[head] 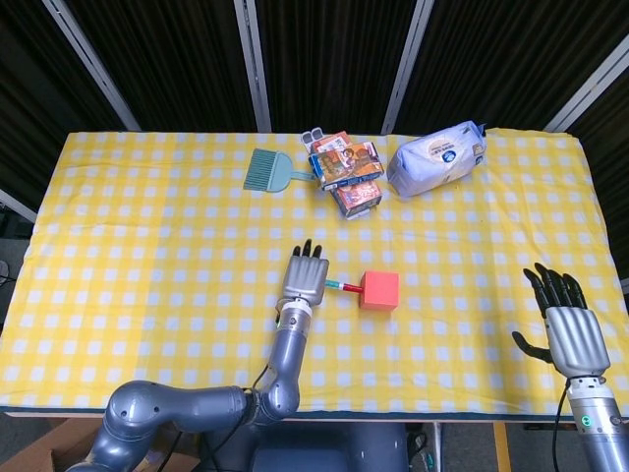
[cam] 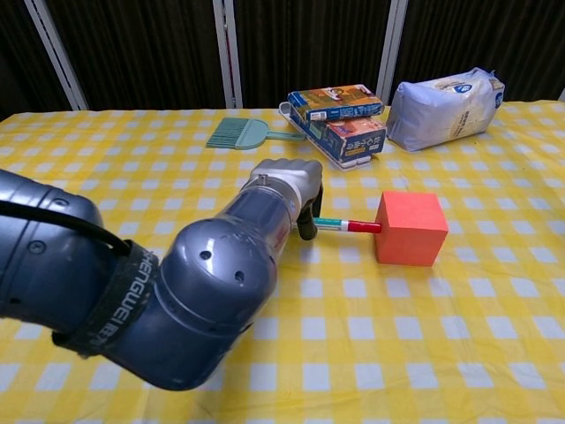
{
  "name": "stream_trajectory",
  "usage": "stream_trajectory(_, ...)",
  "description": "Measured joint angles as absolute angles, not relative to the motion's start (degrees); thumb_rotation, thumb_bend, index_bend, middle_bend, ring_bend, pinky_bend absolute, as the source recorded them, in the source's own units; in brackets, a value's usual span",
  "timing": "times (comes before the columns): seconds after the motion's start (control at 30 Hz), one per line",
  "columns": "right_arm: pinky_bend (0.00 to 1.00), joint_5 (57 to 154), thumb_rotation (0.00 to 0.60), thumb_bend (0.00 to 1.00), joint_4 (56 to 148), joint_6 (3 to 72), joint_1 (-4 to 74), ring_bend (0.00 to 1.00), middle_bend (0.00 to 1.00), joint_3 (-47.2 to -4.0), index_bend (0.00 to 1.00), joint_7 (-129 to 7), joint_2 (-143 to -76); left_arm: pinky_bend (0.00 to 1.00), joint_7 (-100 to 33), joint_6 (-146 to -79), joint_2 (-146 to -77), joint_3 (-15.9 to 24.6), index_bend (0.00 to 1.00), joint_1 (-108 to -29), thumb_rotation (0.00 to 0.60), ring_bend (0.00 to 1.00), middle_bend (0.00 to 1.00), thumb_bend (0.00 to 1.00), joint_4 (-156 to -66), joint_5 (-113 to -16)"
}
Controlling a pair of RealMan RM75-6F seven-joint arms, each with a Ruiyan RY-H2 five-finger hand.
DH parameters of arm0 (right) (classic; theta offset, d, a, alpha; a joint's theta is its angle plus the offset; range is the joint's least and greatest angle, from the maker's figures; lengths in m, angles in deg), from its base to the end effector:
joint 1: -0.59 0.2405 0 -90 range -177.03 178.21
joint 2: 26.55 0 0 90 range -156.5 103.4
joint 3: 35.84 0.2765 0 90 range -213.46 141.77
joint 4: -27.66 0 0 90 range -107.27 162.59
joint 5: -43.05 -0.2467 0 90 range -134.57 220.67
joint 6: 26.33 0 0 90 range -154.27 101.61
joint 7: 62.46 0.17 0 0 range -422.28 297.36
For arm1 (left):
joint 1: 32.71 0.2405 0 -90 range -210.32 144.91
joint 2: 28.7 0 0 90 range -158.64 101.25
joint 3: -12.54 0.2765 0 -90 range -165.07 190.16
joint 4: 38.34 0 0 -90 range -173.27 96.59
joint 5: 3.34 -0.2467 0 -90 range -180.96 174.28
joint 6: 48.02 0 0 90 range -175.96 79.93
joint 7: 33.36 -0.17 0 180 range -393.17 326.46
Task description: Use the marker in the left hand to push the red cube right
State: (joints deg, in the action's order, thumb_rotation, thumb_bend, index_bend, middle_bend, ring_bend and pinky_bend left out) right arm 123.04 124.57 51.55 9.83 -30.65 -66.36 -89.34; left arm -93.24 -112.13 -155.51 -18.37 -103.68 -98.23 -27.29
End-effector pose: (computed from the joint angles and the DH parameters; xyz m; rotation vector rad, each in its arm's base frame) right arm -0.3287 -0.2446 0.1263 1.4053 -0.9615 0.8626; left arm 0.0339 0.3920 -0.2111 -1.7593 -1.0034 -0.6623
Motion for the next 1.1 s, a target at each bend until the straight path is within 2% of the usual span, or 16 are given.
stream_trajectory(0.23,0.00,123.2,0.600,0.30,124.5,51.8,9.7,0.00,0.00,-30.7,0.00,-66.4,-89.3,0.14,-93.0,-113.0,-155.1,-18.0,0.55,-102.9,0.600,0.02,0.13,0.53,-99.3,-27.8)
stream_trajectory(0.43,0.00,123.1,0.600,0.30,124.5,51.8,9.7,0.00,0.00,-30.7,0.00,-66.6,-89.4,0.14,-92.7,-115.1,-151.0,-16.6,0.55,-99.5,0.600,0.02,0.13,0.53,-104.2,-28.9)
stream_trajectory(0.73,0.00,122.5,0.600,0.30,124.8,51.3,9.8,0.00,0.00,-30.7,0.00,-67.9,-89.4,0.14,-91.3,-119.6,-139.4,-13.1,0.55,-90.7,0.600,0.02,0.13,0.53,-117.1,-30.7)
stream_trajectory(1.1,0.00,122.0,0.600,0.30,125.3,51.5,9.8,0.00,0.00,-30.5,0.00,-69.0,-89.6,0.14,-85.0,-121.7,-123.9,-5.3,0.55,-78.2,0.600,0.02,0.13,0.52,-129.0,-33.4)
